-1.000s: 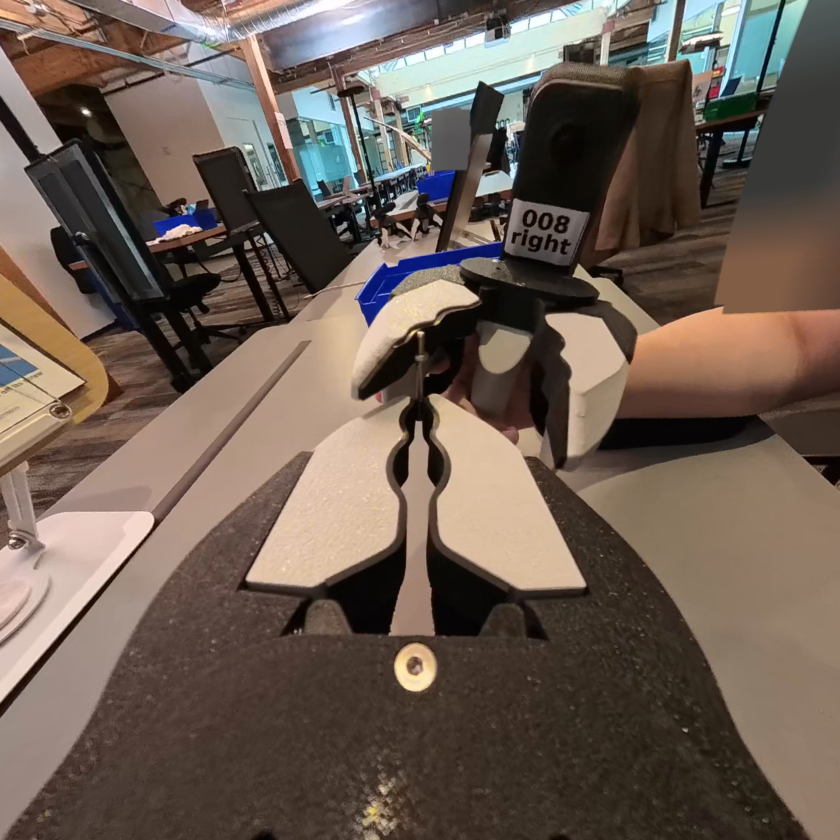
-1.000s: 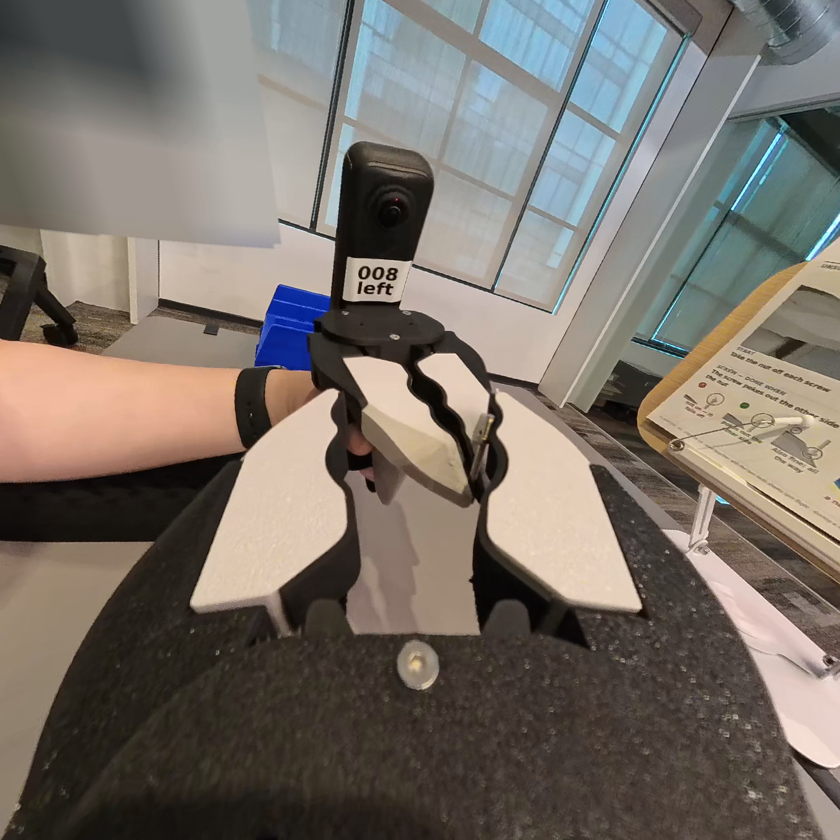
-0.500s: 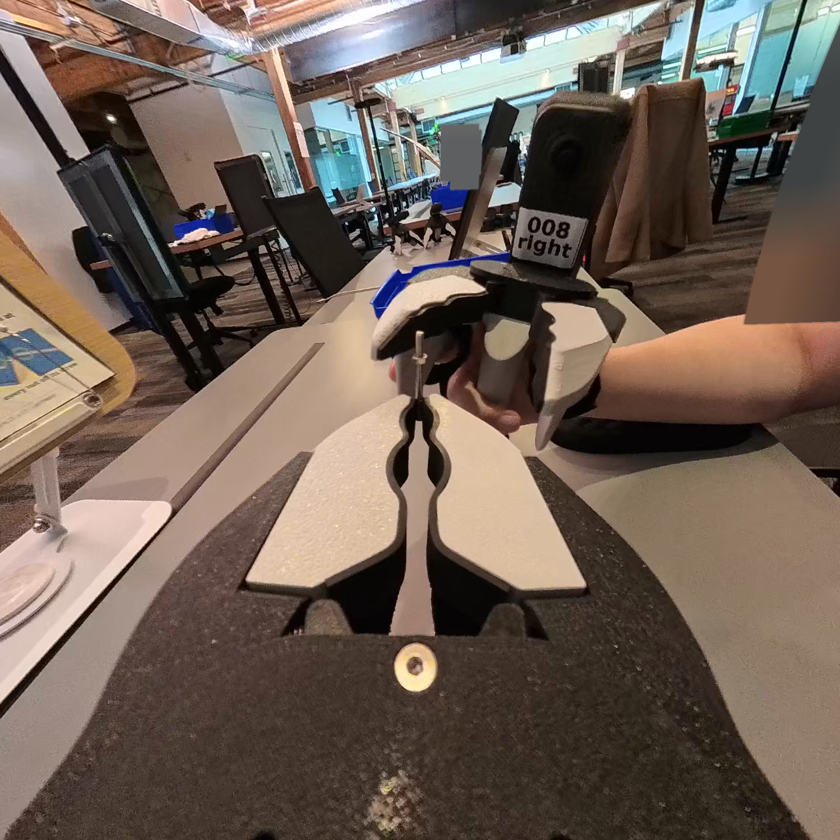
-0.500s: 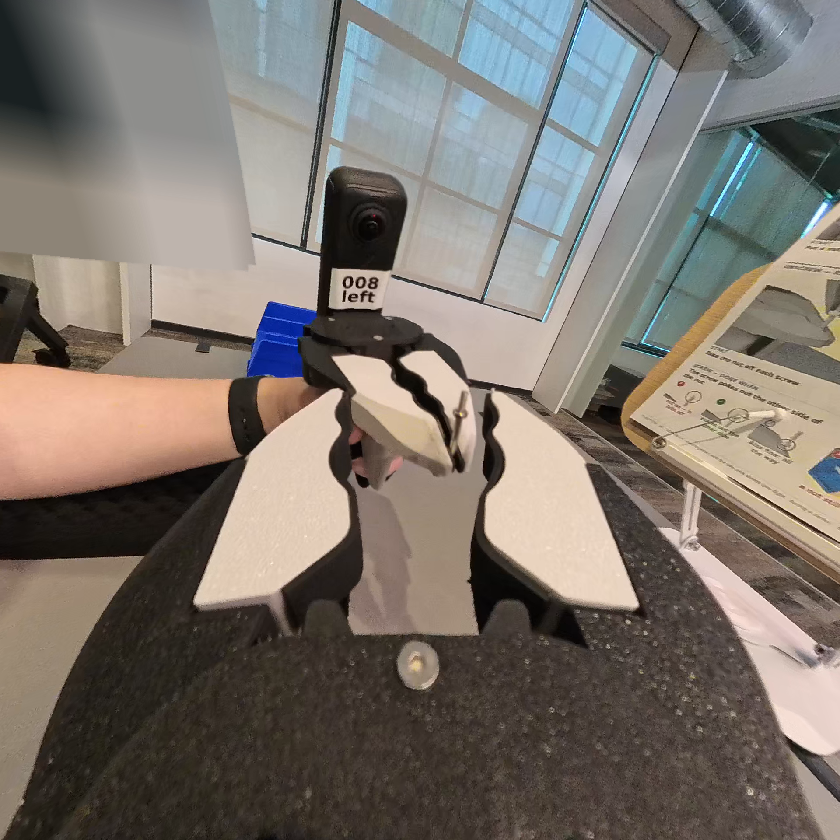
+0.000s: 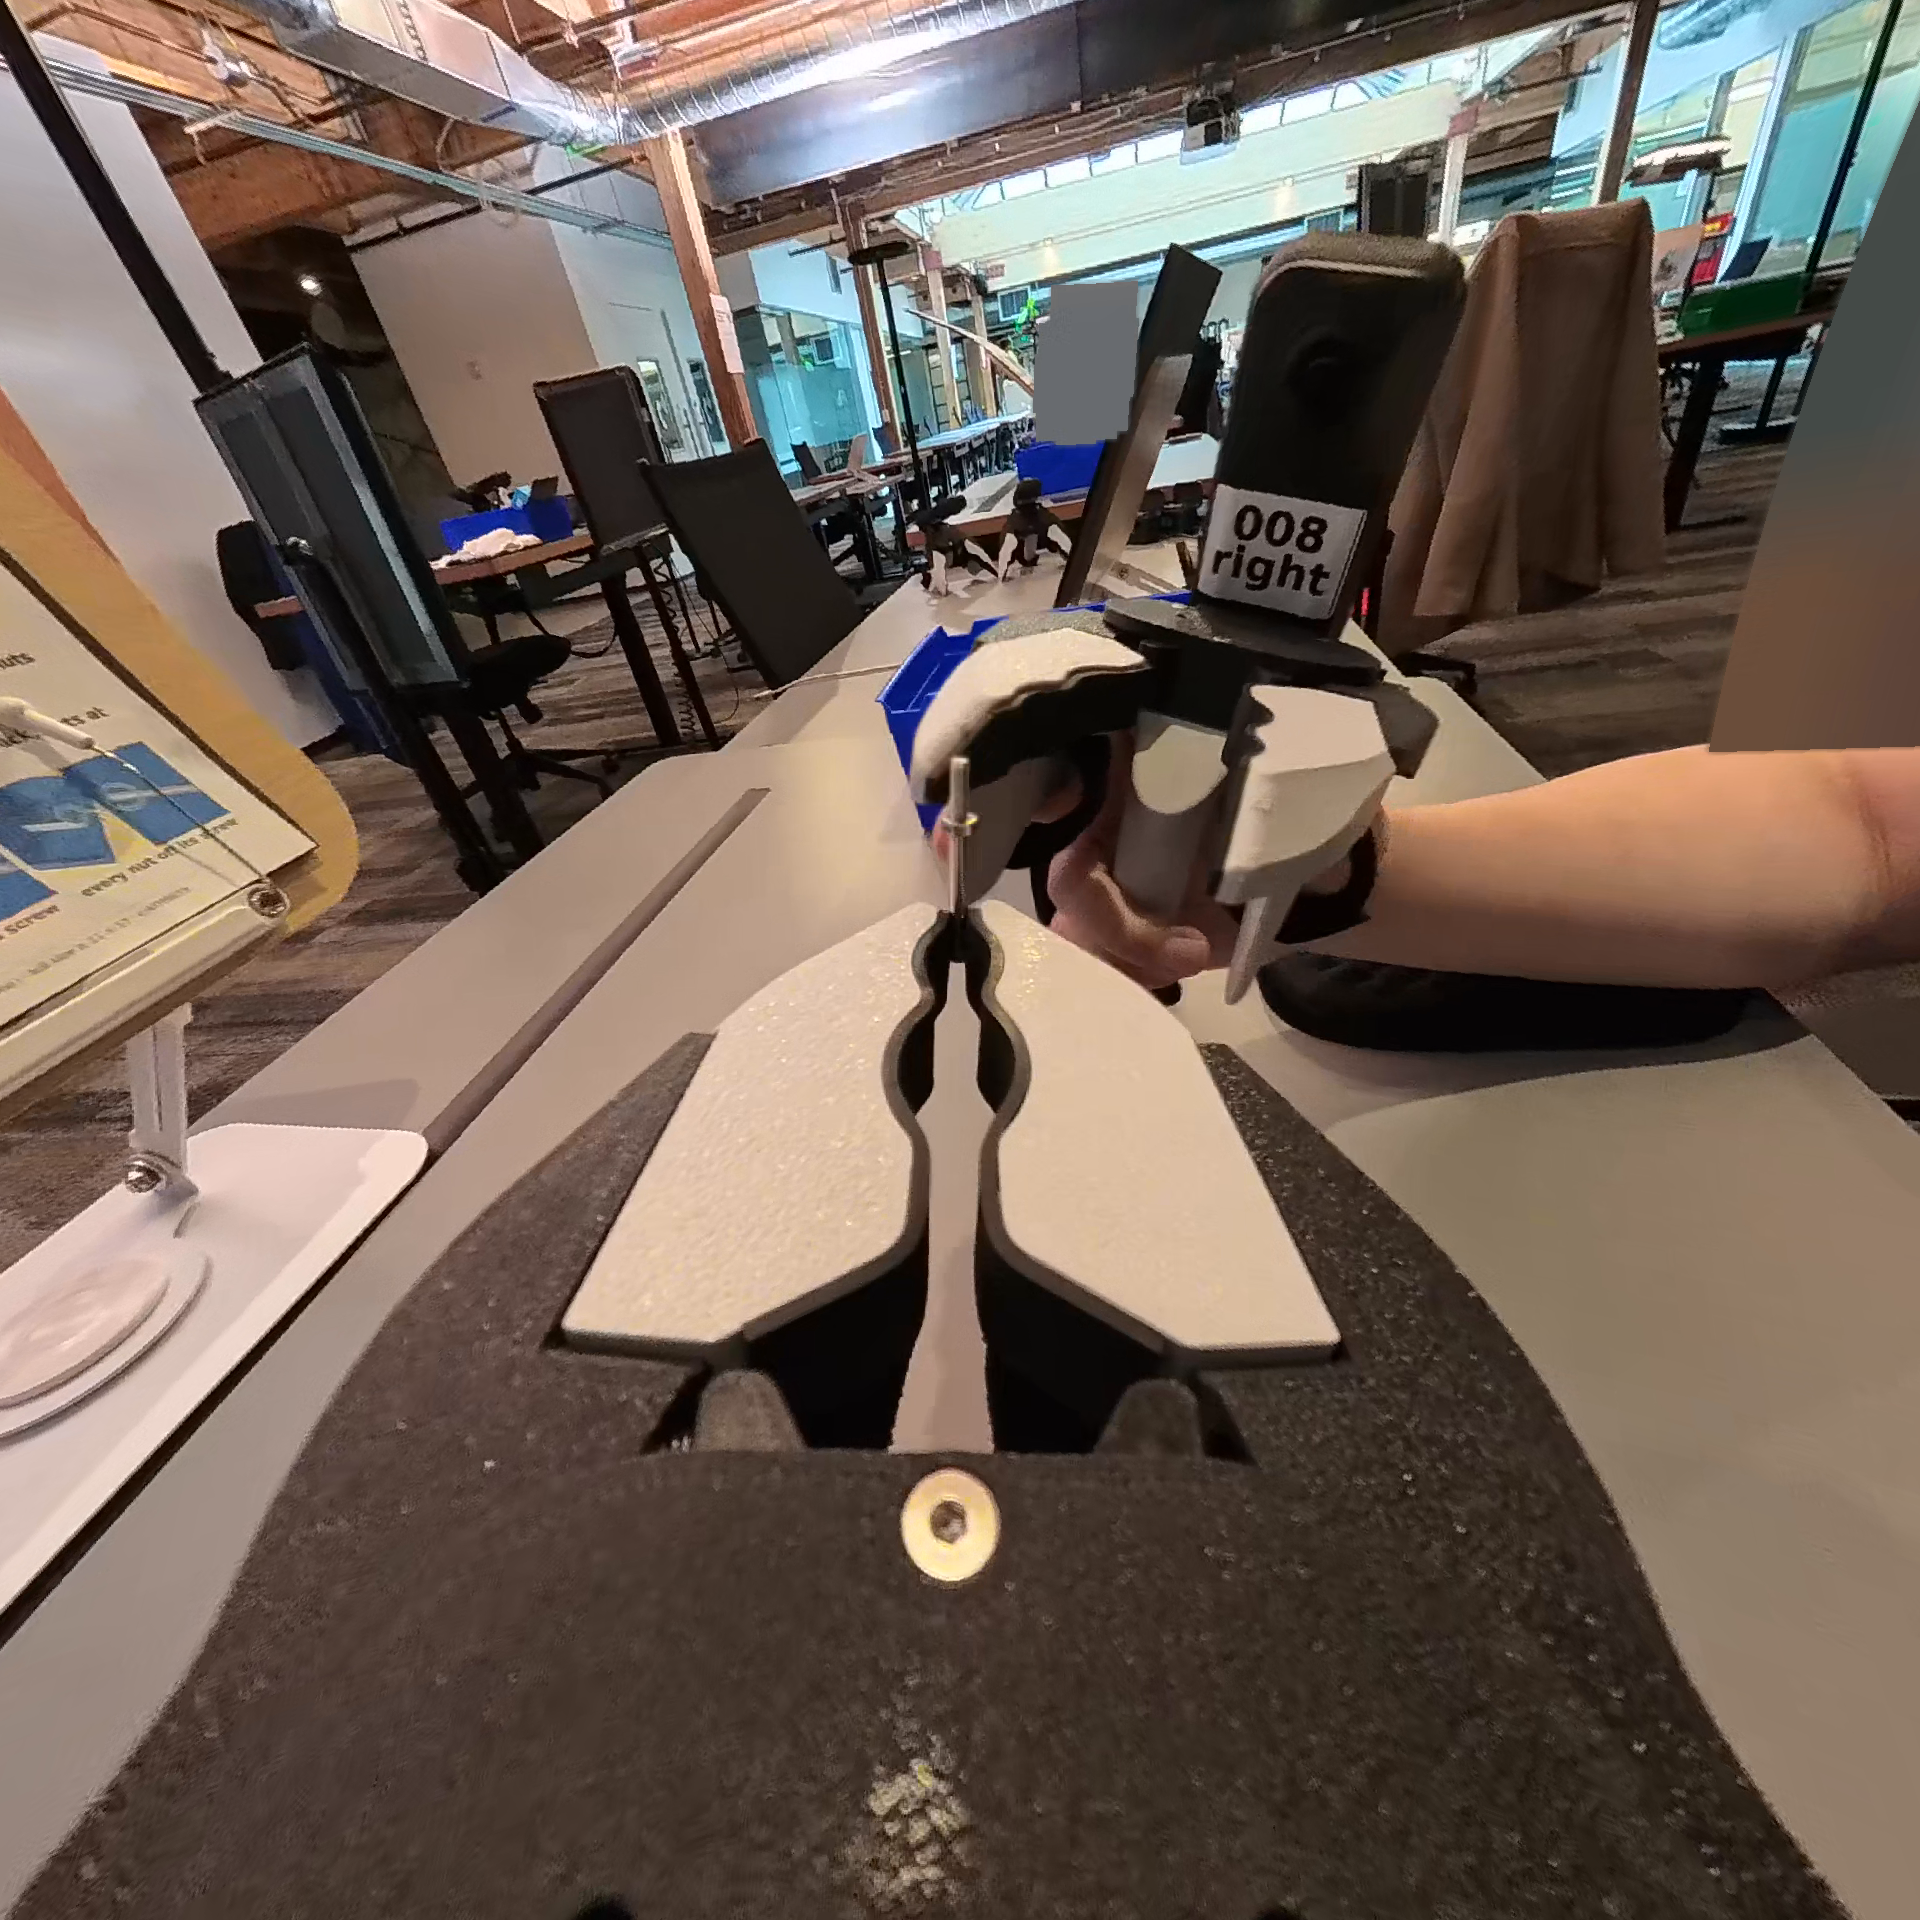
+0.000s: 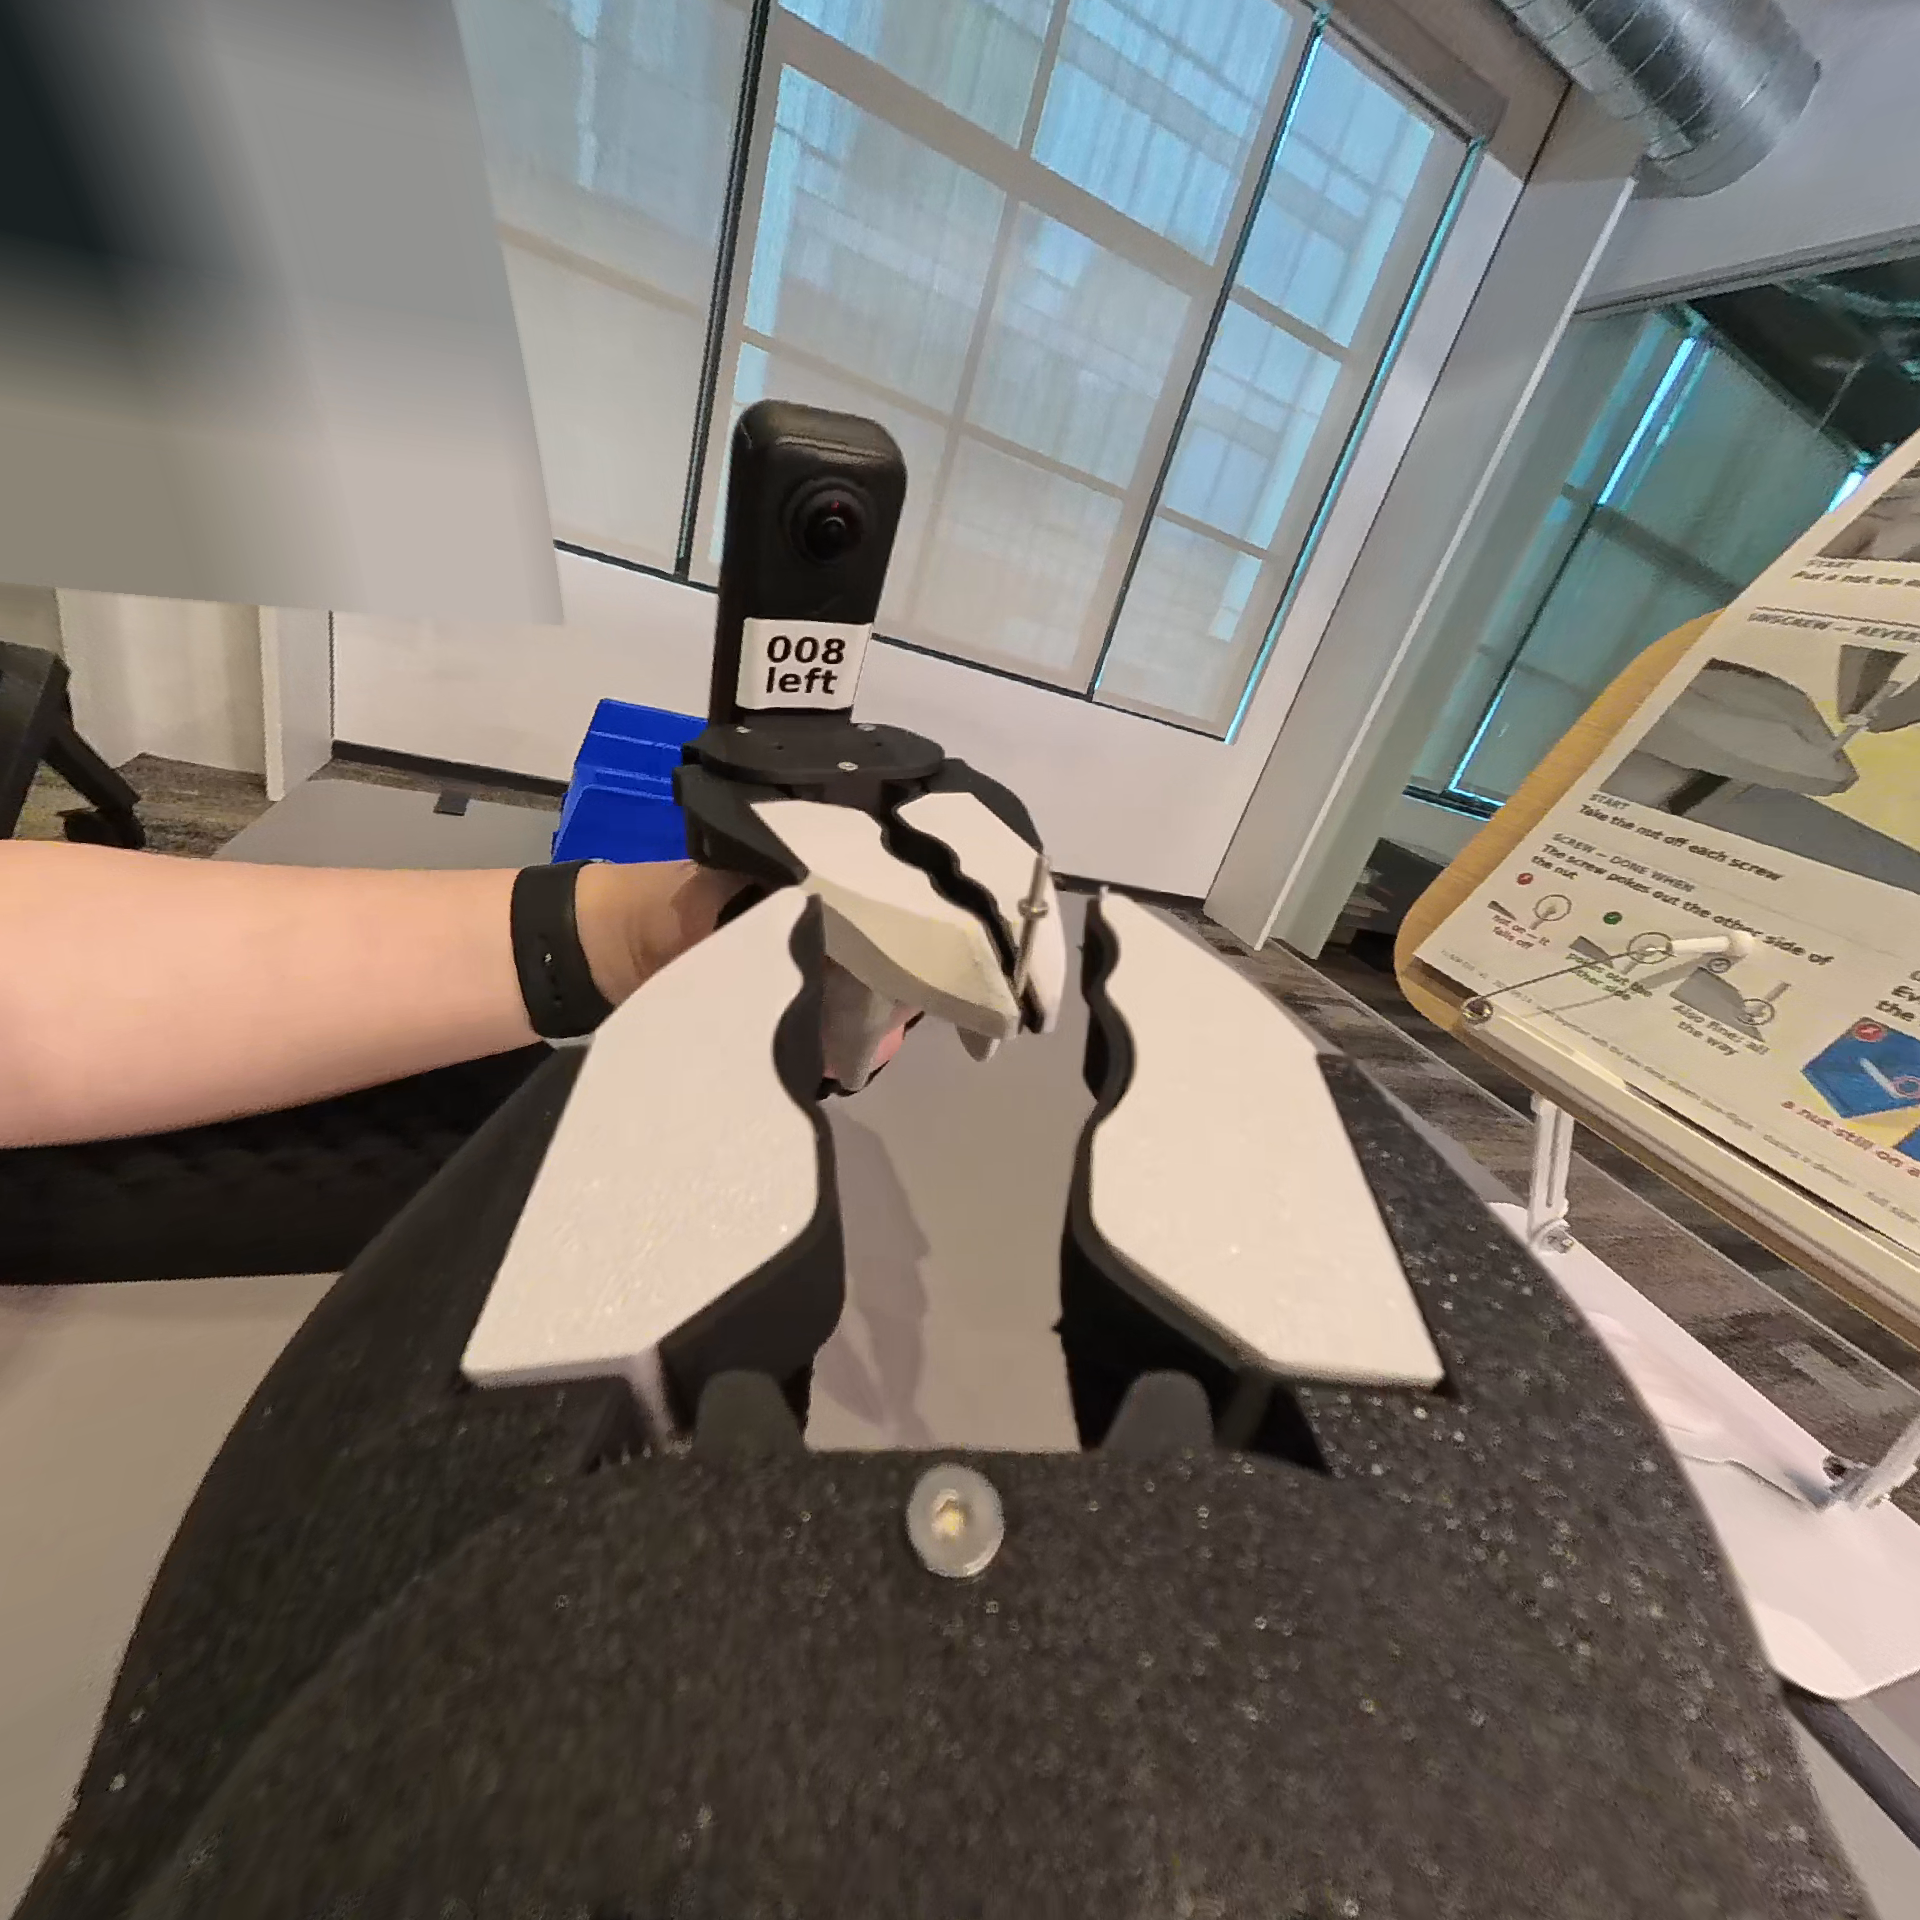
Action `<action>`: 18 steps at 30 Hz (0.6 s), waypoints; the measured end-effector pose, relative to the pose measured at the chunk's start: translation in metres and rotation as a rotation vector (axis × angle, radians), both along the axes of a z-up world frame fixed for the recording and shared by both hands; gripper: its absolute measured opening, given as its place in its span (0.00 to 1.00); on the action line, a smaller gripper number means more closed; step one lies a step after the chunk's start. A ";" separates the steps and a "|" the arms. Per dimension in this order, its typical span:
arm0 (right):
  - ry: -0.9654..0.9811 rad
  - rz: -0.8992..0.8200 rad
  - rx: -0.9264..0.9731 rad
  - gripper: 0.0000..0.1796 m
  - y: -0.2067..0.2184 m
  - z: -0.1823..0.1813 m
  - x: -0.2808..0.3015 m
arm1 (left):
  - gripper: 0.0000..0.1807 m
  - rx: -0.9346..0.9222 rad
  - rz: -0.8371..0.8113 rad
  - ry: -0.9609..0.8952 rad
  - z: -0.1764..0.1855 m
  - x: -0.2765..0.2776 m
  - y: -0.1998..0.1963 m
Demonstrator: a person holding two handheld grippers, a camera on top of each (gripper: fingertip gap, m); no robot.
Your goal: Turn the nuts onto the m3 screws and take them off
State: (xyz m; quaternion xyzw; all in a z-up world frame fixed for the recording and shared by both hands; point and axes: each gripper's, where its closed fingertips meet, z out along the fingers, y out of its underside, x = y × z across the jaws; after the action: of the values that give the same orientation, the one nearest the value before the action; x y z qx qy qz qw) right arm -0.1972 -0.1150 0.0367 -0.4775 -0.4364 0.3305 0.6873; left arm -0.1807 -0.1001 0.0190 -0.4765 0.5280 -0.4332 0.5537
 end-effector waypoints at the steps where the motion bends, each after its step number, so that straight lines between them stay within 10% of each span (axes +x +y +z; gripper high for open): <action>1: 0.005 -0.004 0.003 0.27 0.000 0.001 0.000 | 0.01 -0.002 -0.011 0.004 -0.001 0.001 -0.002; 18: 0.024 -0.018 -0.057 0.11 0.008 0.001 0.008 | 0.01 -0.047 -0.018 -0.054 0.008 -0.002 0.000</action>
State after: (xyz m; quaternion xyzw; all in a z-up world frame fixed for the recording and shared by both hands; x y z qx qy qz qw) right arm -0.1893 -0.1072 0.0378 -0.4967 -0.4142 0.3424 0.6815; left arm -0.1829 -0.1002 0.0269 -0.4726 0.5070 -0.4630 0.5525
